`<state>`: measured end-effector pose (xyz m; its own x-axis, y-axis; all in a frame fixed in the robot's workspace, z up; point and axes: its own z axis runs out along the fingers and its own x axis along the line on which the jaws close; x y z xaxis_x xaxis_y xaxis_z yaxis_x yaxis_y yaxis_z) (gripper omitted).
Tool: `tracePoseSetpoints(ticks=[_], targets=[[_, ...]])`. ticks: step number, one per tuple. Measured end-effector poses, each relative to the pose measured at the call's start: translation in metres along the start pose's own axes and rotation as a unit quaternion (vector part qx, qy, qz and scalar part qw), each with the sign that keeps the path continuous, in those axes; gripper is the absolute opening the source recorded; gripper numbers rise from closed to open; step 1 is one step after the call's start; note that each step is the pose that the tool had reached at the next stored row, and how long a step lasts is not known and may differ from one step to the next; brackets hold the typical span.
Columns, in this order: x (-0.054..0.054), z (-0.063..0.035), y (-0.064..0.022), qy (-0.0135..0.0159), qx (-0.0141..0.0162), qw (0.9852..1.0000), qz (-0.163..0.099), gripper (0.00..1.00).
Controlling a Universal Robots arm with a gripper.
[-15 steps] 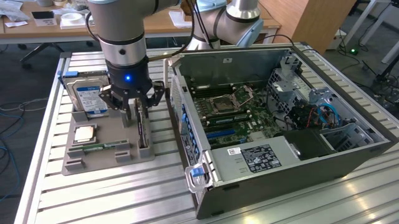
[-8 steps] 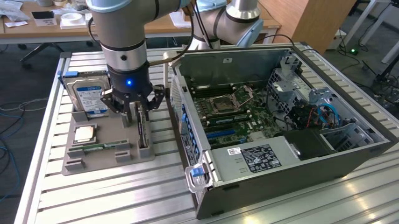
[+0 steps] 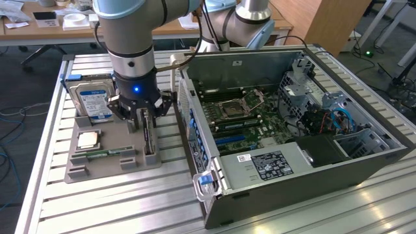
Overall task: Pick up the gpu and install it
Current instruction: 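Pick up the gpu and move the gpu toward the slot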
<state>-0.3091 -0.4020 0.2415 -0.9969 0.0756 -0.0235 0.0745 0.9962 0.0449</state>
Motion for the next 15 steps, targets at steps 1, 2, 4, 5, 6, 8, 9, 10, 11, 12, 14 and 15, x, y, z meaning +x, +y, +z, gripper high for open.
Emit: tracePoseSetpoints(ticks=[1, 2, 4, 5, 6, 8, 9, 10, 11, 12, 14, 15], targets=[[0.0000, 0.0012, 0.0004, 0.0000, 0.0000, 1.0000, 0.000, 0.47], [0.0001, 0.0027, 0.0007, 0.0000, 0.0000, 1.0000, 0.000, 0.47], [0.0002, 0.0059, 0.0012, 0.0000, 0.0000, 1.0000, 0.000, 0.47], [0.0003, 0.0075, 0.0015, 0.0000, 0.0000, 1.0000, 0.000, 0.47], [0.0004, 0.0087, 0.0019, 0.0000, 0.0000, 1.0000, 0.000, 0.47], [0.0003, 0.0099, 0.0022, 0.0000, 0.0000, 1.0000, 0.000, 0.47], [0.0004, 0.0102, 0.0023, 0.0001, 0.0001, 1.0000, 0.000, 0.47], [0.0004, 0.0102, 0.0023, 0.0001, 0.0001, 1.0000, 0.000, 0.47], [0.0005, 0.0104, 0.0023, 0.0001, 0.0001, 1.0000, 0.000, 0.47], [0.0005, 0.0110, 0.0024, -0.0001, -0.0001, 1.0000, 0.000, 0.47], [0.0005, 0.0110, 0.0024, 0.0000, 0.0000, 1.0000, 0.000, 0.47], [0.0005, 0.0110, 0.0024, 0.0000, 0.0000, 1.0000, 0.000, 0.47]])
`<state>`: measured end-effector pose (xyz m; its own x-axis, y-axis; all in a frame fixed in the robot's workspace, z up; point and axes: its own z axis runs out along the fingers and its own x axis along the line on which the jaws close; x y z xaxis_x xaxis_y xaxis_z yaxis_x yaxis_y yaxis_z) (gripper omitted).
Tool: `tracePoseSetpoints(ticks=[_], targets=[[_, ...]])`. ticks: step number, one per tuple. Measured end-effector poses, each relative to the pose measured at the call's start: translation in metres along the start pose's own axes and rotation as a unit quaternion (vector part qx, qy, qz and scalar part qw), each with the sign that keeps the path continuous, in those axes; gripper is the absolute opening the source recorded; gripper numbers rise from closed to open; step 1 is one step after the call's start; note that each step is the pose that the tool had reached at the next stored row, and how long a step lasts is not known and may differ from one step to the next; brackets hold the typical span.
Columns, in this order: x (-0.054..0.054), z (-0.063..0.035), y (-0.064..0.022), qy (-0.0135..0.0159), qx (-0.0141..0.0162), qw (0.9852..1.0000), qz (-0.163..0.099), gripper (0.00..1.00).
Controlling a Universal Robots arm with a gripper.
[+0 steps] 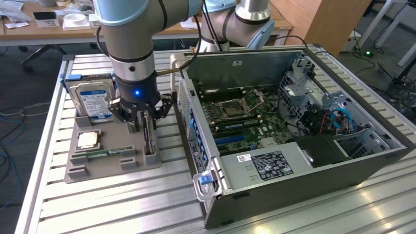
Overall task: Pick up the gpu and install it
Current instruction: 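Pick up the gpu and move the gpu toward the slot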
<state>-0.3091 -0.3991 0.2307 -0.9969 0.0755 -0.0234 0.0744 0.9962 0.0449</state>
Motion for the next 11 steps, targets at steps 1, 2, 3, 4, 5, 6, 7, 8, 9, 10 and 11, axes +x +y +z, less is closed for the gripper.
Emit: tracePoseSetpoints(ticks=[1, 2, 3, 4, 5, 6, 7, 8, 9, 10, 11], targets=[[0.0000, 0.0000, 0.0000, 0.0000, 0.0000, 1.0000, 0.000, 0.47], [0.0000, 0.0000, 0.0000, 0.0000, 0.0000, 1.0000, 0.000, 0.47], [0.0000, 0.0000, 0.0000, 0.0000, 0.0000, 1.0000, 0.000, 0.47], [0.0000, 0.0000, 0.0000, 0.0000, 0.0000, 1.0000, 0.000, 0.47], [0.0000, 0.0000, 0.0000, 0.0000, 0.0000, 1.0000, 0.000, 0.47], [0.0000, 0.0000, 0.0000, 0.0000, 0.0000, 1.0000, 0.000, 0.47], [0.0000, 0.0000, 0.0000, 0.0000, 0.0000, 1.0000, 0.000, 0.46], [0.0000, 0.0000, 0.0000, 0.0000, 0.0000, 1.0000, 0.000, 0.46], [0.0000, 0.0000, 0.0000, 0.0000, 0.0000, 1.0000, 0.000, 0.46], [0.0000, 0.0000, 0.0000, -0.0001, 0.0000, 1.0000, 0.000, 0.39], [0.0000, 0.0000, 0.0000, 0.0000, 0.0000, 1.0000, 0.000, 0.39]])
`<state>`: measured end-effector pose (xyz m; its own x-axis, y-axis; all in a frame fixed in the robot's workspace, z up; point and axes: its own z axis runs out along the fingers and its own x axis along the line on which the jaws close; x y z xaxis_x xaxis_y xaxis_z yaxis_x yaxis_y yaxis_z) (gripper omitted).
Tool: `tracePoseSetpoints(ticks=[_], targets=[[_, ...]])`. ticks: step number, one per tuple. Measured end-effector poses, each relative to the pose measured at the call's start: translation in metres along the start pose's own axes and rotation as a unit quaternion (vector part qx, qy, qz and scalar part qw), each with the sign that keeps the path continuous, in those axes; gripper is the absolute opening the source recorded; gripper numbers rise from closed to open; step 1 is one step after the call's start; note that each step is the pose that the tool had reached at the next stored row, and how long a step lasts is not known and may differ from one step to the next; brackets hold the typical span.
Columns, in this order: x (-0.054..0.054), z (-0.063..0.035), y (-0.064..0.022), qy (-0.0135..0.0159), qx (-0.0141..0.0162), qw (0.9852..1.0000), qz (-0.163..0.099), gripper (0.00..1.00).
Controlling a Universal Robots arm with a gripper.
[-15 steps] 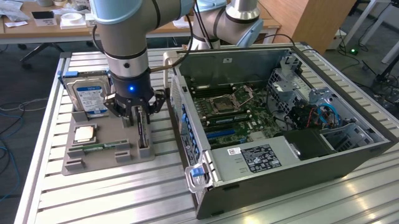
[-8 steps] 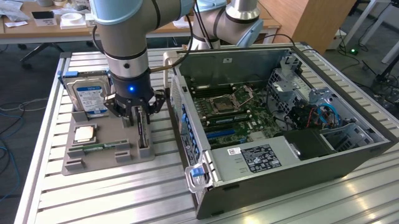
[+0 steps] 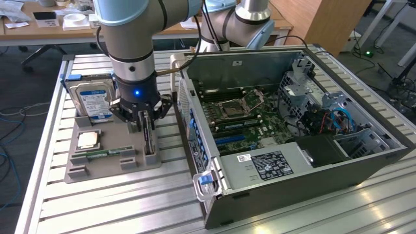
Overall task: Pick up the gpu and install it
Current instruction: 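Pick up the gpu and move the gpu toward the slot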
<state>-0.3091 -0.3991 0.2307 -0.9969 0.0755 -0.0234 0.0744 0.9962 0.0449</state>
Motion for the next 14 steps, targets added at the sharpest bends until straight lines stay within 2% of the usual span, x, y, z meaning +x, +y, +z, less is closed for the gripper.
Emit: tracePoseSetpoints(ticks=[14], targets=[[-0.0005, 0.0000, -0.0014, 0.0000, 0.0000, 1.0000, 0.000, 0.39]])
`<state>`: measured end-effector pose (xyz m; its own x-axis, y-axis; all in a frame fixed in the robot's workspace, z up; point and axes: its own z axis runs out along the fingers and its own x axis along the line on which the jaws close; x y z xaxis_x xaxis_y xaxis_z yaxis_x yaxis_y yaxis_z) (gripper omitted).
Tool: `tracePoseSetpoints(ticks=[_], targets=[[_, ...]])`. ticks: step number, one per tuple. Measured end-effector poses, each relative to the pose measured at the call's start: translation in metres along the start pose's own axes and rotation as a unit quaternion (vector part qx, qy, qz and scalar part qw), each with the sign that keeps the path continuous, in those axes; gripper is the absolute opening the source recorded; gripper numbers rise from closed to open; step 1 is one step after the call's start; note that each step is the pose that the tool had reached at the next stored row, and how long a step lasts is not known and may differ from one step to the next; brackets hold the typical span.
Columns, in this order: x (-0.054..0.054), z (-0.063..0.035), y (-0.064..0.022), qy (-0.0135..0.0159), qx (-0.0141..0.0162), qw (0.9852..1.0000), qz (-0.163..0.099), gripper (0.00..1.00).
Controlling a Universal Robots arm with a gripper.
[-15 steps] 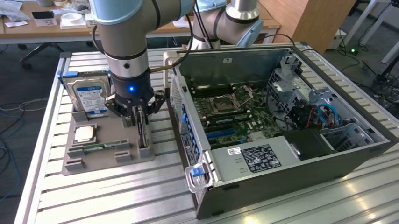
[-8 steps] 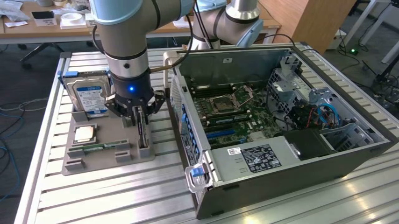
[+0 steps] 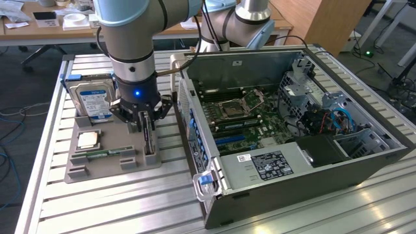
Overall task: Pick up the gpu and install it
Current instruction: 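Pick up the gpu and move the gpu toward the slot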
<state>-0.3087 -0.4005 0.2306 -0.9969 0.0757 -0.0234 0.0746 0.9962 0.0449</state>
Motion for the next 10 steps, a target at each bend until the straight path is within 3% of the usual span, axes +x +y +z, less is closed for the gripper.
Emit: tracePoseSetpoints(ticks=[10], targets=[[-0.0001, 0.0000, 0.0000, 0.0001, 0.0000, 1.0000, 0.000, 0.39]])
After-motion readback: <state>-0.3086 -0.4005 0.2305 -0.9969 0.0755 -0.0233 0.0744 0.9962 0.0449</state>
